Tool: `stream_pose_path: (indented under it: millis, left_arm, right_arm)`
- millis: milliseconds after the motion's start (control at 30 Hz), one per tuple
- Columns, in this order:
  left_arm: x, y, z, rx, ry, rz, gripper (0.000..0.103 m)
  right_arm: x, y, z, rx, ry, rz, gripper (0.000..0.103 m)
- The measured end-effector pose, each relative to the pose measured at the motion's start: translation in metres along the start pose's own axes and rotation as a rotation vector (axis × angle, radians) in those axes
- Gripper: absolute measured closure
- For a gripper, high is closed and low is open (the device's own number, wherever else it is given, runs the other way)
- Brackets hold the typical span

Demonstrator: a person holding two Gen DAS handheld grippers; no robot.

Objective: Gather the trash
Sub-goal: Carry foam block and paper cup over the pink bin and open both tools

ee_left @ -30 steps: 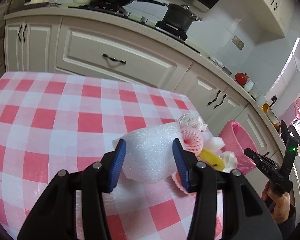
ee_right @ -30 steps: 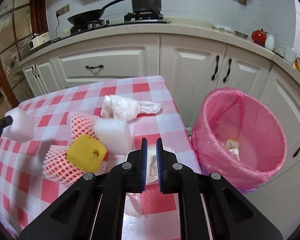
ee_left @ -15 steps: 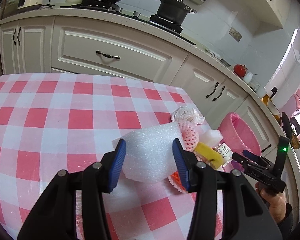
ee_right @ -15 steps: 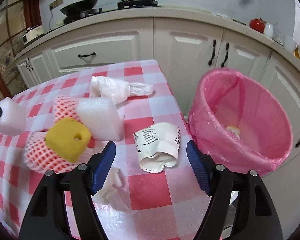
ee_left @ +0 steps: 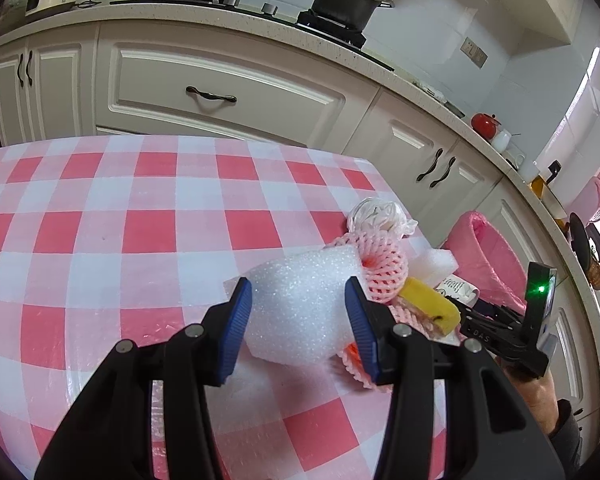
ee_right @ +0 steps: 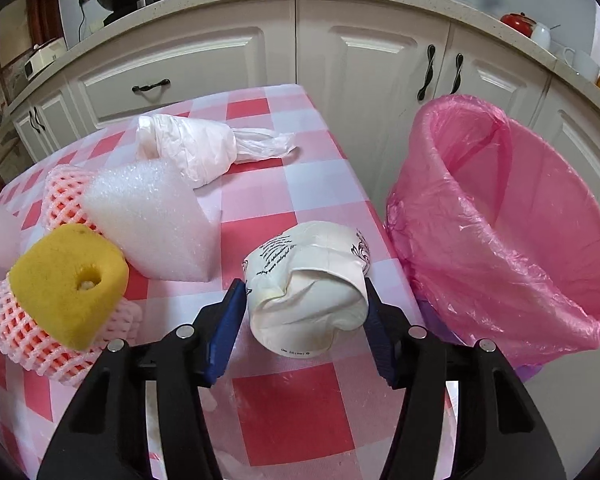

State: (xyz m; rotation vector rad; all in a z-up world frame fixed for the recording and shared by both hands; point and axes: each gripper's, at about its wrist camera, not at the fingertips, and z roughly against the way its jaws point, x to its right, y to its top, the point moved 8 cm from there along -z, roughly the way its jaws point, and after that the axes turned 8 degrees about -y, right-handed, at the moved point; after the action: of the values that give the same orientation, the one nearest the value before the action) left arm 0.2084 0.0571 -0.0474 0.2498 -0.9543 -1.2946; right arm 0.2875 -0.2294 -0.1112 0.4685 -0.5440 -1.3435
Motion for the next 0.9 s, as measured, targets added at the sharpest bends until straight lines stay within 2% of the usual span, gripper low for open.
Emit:
stream_pose_path:
  millis: [300,500,667,900]
  left_arm:
    - [0.001,0.005,0.008,0.016,0.016,-0.007,0.057]
    - [0.018,0.023,0.022,0.048,0.019,-0.049,0.057]
    - [0.064,0.043,0.015,0.066,-0.029,-0.125,0.057]
    - [0.141,0.056,-0.031,0.033,-0.137,-0.214,0.057]
  right_arm:
    - [0.006,0.007,0.042,0.074,0.023,-0.007,0.049]
    - [0.027,0.032,0.084,0.166,0.015,-0.024,0.049]
    - [0.058,0.054,0.108,0.228,-0.028,-0.042,0.049]
    - [0.117,0.067,0.117,0.259,-0.059,-0.122,0.049]
